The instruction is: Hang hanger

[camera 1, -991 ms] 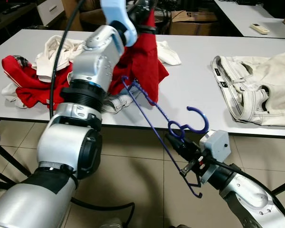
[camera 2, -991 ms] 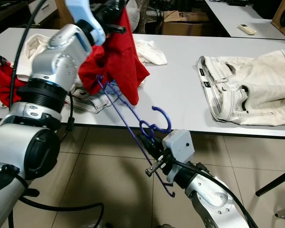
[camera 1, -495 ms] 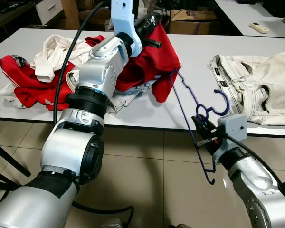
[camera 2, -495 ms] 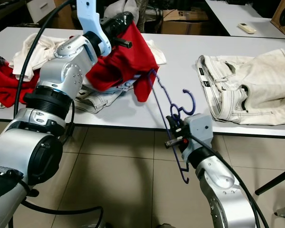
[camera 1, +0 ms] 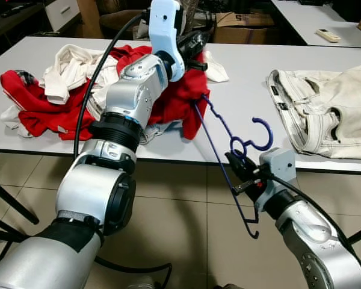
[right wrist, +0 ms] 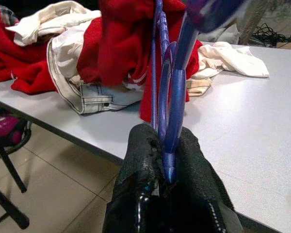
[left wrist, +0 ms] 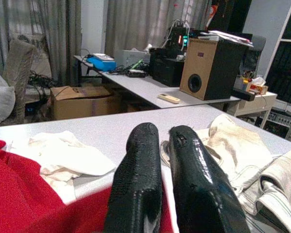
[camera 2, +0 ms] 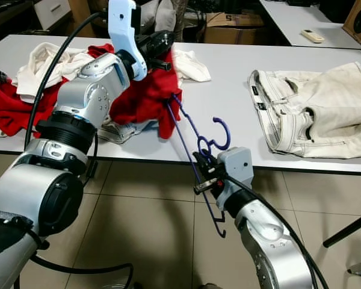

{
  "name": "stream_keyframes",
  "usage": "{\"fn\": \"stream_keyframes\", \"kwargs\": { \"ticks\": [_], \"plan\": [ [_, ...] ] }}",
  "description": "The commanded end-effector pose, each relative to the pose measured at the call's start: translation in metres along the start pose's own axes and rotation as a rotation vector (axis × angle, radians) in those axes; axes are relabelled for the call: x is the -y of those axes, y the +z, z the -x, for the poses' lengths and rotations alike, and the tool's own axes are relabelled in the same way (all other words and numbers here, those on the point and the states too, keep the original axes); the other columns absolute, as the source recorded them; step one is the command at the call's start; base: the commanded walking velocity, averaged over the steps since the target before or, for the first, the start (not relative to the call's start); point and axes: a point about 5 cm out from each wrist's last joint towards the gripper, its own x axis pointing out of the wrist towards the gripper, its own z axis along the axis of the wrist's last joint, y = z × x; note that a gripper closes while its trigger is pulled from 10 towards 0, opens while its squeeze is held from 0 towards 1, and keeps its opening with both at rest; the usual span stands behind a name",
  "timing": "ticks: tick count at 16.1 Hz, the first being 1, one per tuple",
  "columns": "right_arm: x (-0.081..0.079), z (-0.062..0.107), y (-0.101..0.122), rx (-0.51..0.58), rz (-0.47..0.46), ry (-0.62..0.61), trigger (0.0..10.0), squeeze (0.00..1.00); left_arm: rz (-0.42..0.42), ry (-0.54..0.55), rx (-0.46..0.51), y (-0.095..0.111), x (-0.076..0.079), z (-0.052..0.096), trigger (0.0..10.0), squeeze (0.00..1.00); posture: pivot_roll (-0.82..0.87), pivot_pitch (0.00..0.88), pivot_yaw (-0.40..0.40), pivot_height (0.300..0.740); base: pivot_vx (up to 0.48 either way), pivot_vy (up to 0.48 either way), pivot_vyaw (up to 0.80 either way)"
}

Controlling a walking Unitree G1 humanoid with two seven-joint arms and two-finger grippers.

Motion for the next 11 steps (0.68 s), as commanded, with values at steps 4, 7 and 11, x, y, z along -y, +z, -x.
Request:
{"fn": "stream_keyframes", "kwargs": {
  "ticks": [4,7,11],
  "plan": [
    [0.011,-0.001,0.001,0.021,-0.047,-0.094,10.0,0.00,-0.026,-0.015,-0.012,0.001,-0.009,0.006,10.0,1.00,-0.01,0.013,0.036,0.740,0.000,0.000,0.00],
    [0.017,-0.001,-0.002,0.013,-0.074,-0.137,10.0,0.00,0.095,-0.117,0.039,0.018,-0.016,0.015,10.0,1.00,0.01,0.015,0.033,0.740,0.000,0.000,0.00],
    [0.020,-0.004,-0.003,0.019,-0.105,-0.179,10.0,0.00,0.146,-0.073,0.078,0.030,-0.042,0.031,10.0,1.00,0.01,0.022,0.049,0.740,0.000,0.000,0.00]
  ]
}}
